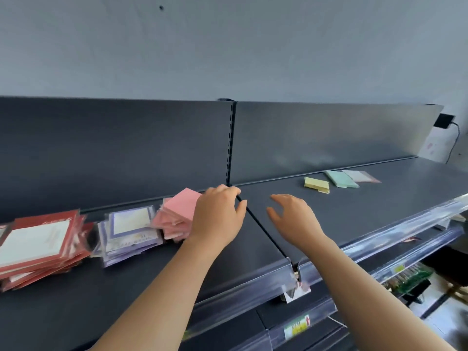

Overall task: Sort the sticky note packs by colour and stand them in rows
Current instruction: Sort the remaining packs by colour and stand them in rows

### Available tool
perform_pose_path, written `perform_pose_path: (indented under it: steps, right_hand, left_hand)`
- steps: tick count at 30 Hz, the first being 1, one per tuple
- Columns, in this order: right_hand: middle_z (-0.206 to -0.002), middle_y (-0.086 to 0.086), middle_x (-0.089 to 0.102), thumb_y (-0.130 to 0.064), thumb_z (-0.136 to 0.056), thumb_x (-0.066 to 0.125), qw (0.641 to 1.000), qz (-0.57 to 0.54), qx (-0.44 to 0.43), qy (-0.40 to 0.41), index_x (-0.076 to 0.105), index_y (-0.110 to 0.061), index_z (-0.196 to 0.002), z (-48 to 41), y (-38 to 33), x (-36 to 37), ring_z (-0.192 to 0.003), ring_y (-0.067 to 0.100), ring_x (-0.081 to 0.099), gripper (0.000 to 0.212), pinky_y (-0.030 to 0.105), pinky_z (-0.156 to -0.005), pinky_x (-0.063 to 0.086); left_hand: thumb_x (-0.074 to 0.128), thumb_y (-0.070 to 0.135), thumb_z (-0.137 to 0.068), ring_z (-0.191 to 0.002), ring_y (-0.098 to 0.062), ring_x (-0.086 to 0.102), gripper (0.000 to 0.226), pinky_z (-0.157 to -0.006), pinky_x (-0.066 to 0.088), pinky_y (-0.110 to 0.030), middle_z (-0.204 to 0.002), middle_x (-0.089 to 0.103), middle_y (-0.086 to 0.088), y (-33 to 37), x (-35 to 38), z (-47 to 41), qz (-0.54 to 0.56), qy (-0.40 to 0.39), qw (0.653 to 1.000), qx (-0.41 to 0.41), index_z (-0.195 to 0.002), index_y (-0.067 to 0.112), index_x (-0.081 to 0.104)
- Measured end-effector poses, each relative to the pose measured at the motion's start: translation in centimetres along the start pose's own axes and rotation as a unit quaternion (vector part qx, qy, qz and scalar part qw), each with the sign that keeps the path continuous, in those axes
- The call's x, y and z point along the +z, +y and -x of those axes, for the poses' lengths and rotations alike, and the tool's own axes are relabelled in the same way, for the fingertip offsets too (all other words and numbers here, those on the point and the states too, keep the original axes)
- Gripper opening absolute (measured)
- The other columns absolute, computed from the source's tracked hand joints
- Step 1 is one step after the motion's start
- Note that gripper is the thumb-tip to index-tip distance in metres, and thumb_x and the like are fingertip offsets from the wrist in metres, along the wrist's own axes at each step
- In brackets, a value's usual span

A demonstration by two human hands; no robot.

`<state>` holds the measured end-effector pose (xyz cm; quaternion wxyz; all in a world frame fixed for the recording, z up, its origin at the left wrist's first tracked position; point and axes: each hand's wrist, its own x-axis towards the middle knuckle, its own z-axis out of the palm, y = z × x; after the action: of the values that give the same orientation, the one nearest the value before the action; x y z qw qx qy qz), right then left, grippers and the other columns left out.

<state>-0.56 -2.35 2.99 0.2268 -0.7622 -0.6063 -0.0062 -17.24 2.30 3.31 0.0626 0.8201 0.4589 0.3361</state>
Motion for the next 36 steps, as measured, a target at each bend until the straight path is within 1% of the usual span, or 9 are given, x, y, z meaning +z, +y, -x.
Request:
perform_pose_path:
  steps: [10,14,17,21,25,28,33,34,36]
  right_hand:
    - [-0.139,0.002,0.053,-0.029,-0.098,0.048,1.0,-0.009,0.022,-0.018,0.053,-0.014,-0.136,-6.7,9.1,-0.4,-0.126,0.024,0.048,0.041,0.032,-0.099,0.038]
    - [-0.128,0.005,0.06,-0.026,-0.097,0.047,0.999,-0.001,0.018,-0.034,0.06,-0.01,-0.123,-9.6,13.9,-0.6,-0.117,0.028,0.054,0.033,0.035,-0.089,0.045]
    - [-0.106,0.006,0.063,-0.024,-0.096,0.045,0.999,0.008,0.003,-0.052,0.061,-0.009,-0.1,-12.3,18.5,-0.1,-0.102,0.032,0.057,0.023,0.033,-0.071,0.042]
    - [-0.111,0.009,0.058,-0.02,-0.097,0.045,0.995,0.037,-0.046,-0.081,0.056,-0.005,-0.091,-15.6,24.7,0.3,-0.103,0.033,0.056,0.02,0.034,-0.075,0.043]
    - [-0.105,0.005,0.059,-0.016,-0.096,0.043,0.99,0.014,-0.098,-0.102,0.048,-0.011,-0.082,-17.5,28.5,0.9,-0.092,0.033,0.058,0.016,0.031,-0.067,0.037]
    - [-0.123,0.003,0.061,-0.014,-0.097,0.044,0.982,-0.025,-0.149,-0.115,0.062,-0.006,-0.102,-17.6,29.5,0.5,-0.106,0.029,0.057,0.021,0.029,-0.079,0.042]
    - [-0.139,0.014,0.052,-0.014,-0.099,0.045,0.983,-0.079,-0.126,-0.104,0.058,-0.001,-0.126,-18.7,32.6,-0.8,-0.13,0.031,0.045,0.033,0.033,-0.106,0.032]
    - [-0.143,0.014,0.048,-0.016,-0.099,0.043,0.988,-0.062,-0.106,-0.092,0.056,-0.001,-0.129,-19.2,34.0,-0.8,-0.134,0.031,0.04,0.035,0.035,-0.11,0.029]
    - [-0.134,0.018,0.052,-0.014,-0.098,0.04,0.992,-0.038,-0.072,-0.099,0.059,0.001,-0.114,-19.8,36.0,-0.8,-0.129,0.035,0.042,0.029,0.039,-0.107,0.033]
  left_hand:
    - [0.048,0.037,-0.098,-0.115,-0.019,0.05,0.038,-0.094,0.043,-0.031,-0.123,0.06,0.004,4.8,7.4,-6.5,-0.005,-0.053,0.999,-0.009,-0.131,0.019,0.056]
    - [0.046,0.037,-0.099,-0.114,-0.018,0.049,0.037,-0.09,0.041,-0.029,-0.122,0.059,0.004,6.7,11.0,-8.4,-0.024,-0.07,0.997,-0.039,-0.13,0.019,0.055]
    - [0.047,0.036,-0.099,-0.114,-0.019,0.05,0.036,-0.089,0.043,-0.031,-0.122,0.059,0.003,8.4,13.9,-9.8,-0.038,-0.079,0.993,-0.075,-0.128,0.018,0.056]
    - [0.047,0.035,-0.099,-0.116,-0.02,0.051,0.037,-0.091,0.046,-0.033,-0.122,0.059,0.001,11.0,17.6,-11.9,-0.045,-0.09,0.986,-0.131,-0.13,0.017,0.055]
    - [0.046,0.036,-0.099,-0.113,-0.023,0.052,0.038,-0.091,0.047,-0.038,-0.122,0.057,-0.004,13.3,20.9,-13.6,-0.057,-0.111,0.976,-0.177,-0.127,0.012,0.055]
    - [0.045,0.038,-0.099,-0.115,-0.026,0.051,0.042,-0.094,0.045,-0.04,-0.124,0.054,-0.007,14.6,22.9,-14.8,-0.047,-0.127,0.969,-0.208,-0.126,0.008,0.053]
    - [0.044,0.044,-0.099,-0.128,-0.031,0.038,0.053,-0.102,0.036,-0.039,-0.14,0.045,-0.009,16.4,25.7,-16.5,-0.039,-0.137,0.96,-0.24,-0.14,0.011,0.041]
    - [0.044,0.046,-0.098,-0.129,-0.032,0.037,0.055,-0.102,0.035,-0.039,-0.142,0.043,-0.008,16.6,26.2,-16.8,-0.04,-0.138,0.959,-0.246,-0.142,0.013,0.039]
    - [0.044,0.052,-0.096,-0.13,-0.032,0.035,0.061,-0.101,0.034,-0.04,-0.146,0.039,-0.006,17.0,27.1,-17.2,-0.062,-0.146,0.955,-0.25,-0.146,0.019,0.034]
